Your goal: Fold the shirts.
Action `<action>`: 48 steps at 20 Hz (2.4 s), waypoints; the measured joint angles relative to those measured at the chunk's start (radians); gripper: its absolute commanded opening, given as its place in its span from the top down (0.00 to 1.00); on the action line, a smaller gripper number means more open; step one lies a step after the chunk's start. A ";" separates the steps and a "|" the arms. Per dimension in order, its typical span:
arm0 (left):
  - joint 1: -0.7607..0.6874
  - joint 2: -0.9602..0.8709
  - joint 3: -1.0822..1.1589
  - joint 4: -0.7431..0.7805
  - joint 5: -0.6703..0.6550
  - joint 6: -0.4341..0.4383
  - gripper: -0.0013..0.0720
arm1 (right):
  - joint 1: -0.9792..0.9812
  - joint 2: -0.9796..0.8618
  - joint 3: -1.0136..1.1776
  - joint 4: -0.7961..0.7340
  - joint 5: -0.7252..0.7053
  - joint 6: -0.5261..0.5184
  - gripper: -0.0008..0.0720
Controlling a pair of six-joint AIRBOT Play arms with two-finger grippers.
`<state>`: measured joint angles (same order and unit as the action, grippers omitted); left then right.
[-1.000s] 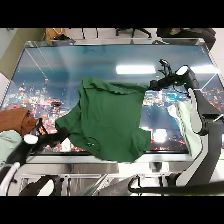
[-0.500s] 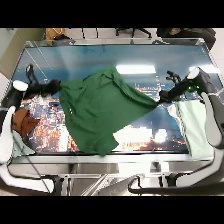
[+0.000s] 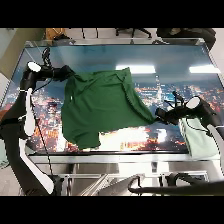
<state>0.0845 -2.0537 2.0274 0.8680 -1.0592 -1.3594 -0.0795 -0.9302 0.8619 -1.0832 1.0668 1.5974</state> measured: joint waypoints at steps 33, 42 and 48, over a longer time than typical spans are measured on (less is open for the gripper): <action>0.197 0.751 -1.283 0.190 0.021 -0.026 0.19 | -0.145 -0.026 -0.020 0.113 0.020 -0.617 0.11; 0.132 0.629 -1.224 0.168 0.050 -0.024 0.75 | -0.106 -0.138 -0.016 0.124 0.008 -0.703 0.81; 0.127 0.613 -1.153 0.194 0.040 -0.015 0.96 | -0.105 -0.148 0.014 0.158 0.005 -0.710 0.97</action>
<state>0.2119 -1.4406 0.8742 1.0618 -1.0191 -1.3746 -0.1844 -1.0786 0.8761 -0.9253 1.0721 0.8875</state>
